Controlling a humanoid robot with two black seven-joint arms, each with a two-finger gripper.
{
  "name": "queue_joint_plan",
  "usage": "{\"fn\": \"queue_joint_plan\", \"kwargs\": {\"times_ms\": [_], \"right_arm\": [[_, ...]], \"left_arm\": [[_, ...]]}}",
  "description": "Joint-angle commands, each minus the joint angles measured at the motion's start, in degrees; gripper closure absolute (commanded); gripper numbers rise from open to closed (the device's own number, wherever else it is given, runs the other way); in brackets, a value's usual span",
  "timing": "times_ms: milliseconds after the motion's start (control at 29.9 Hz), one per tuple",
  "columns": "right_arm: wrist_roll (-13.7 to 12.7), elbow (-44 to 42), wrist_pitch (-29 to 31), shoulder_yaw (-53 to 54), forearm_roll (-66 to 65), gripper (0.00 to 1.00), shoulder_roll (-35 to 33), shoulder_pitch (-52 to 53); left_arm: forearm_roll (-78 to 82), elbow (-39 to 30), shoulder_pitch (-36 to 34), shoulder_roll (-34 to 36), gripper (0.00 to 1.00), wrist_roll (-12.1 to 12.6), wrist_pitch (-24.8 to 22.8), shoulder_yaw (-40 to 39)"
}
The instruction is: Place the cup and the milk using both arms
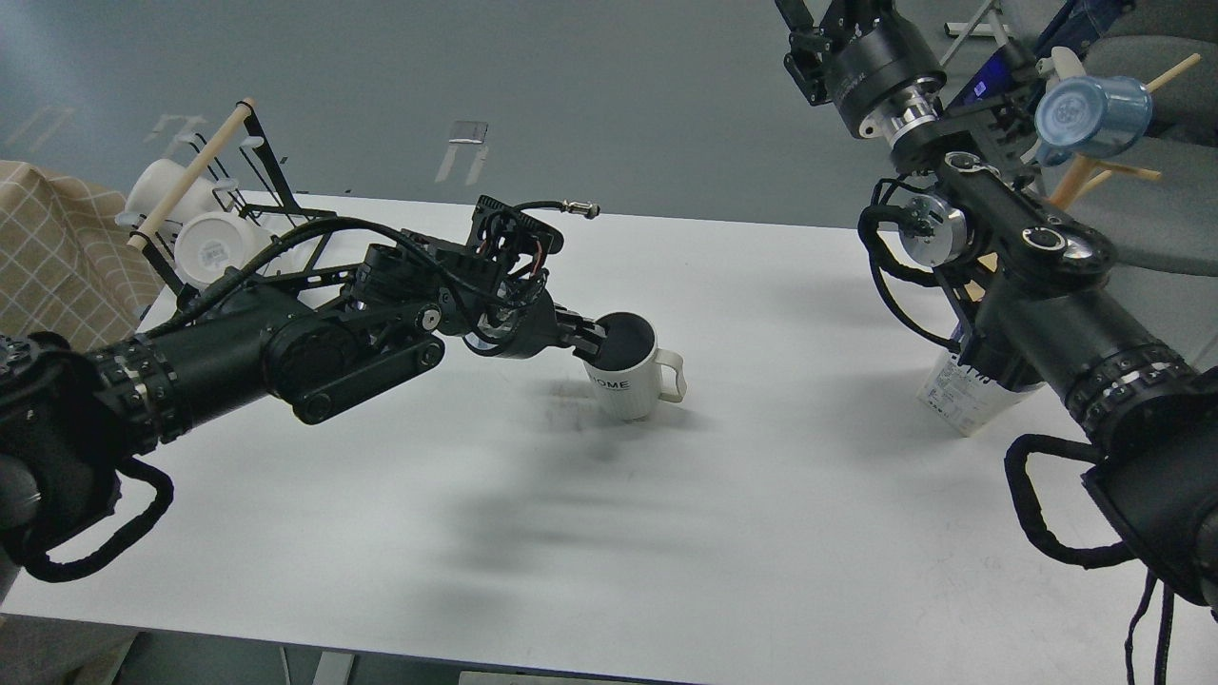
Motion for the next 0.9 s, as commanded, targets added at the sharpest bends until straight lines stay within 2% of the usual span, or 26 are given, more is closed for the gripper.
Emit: {"fn": "queue_joint_plan", "kwargs": {"times_ms": [0, 33, 100, 200, 267, 334, 367, 401, 434, 501, 601, 735, 868], "right_arm": [[0.0, 0.0, 0.0, 0.0, 0.0, 0.0, 0.0, -0.1], [0.0, 0.0, 0.0, 0.0, 0.0, 0.0, 0.0, -0.1], [0.0, 0.0, 0.0, 0.0, 0.0, 0.0, 0.0, -0.1], [0.0, 0.0, 0.0, 0.0, 0.0, 0.0, 0.0, -0.1], [0.0, 0.0, 0.0, 0.0, 0.0, 0.0, 0.0, -0.1], [0.0, 0.0, 0.0, 0.0, 0.0, 0.0, 0.0, -0.3], [0.0, 0.0, 0.0, 0.0, 0.0, 0.0, 0.0, -0.3], [0.0, 0.0, 0.1, 0.0, 0.0, 0.0, 0.0, -0.3], [0.0, 0.0, 0.1, 0.0, 0.0, 0.0, 0.0, -0.3], [0.0, 0.1, 0.1, 0.0, 0.0, 0.0, 0.0, -0.3], [0.0, 0.2, 0.1, 0.0, 0.0, 0.0, 0.0, -0.4], [0.0, 0.5, 0.3, 0.0, 0.0, 0.0, 0.0, -0.3], [0.0, 2.5, 0.6, -0.4, 0.0, 0.0, -2.5, 0.1]], "left_arm": [[-0.1, 0.1, 0.2, 0.0, 1.0, 1.0, 0.0, 0.0], [-0.1, 0.1, 0.2, 0.0, 0.99, 1.3, 0.0, 0.0], [-0.2, 0.1, 0.2, 0.0, 0.76, 1.5, 0.0, 0.0], [-0.3, 0.1, 0.2, 0.0, 0.72, 1.5, 0.0, -0.1], [-0.5, 0.1, 0.2, 0.0, 0.6, 1.4, 0.0, -0.2], [-0.7, 0.0, -0.2, 0.0, 0.36, 1.3, 0.0, -0.5], [-0.8, 0.0, -0.2, 0.0, 0.31, 1.3, 0.0, -0.6], [-1.1, 0.0, -0.4, 0.0, 0.21, 1.3, 0.0, -0.6], [-1.1, 0.0, -0.4, 0.0, 0.21, 1.3, 0.0, -0.6], [-2.4, -0.2, -0.5, 0.3, 0.1, 1.0, 0.0, -0.6], [-4.5, -1.0, -1.4, 0.8, 0.04, 0.9, 0.0, -0.8], [-8.3, -2.7, -4.5, 2.9, 0.04, 0.8, 0.0, -1.0], [-17.5, -5.8, -8.6, 8.6, 0.03, 0.6, 0.0, -1.8]]}}
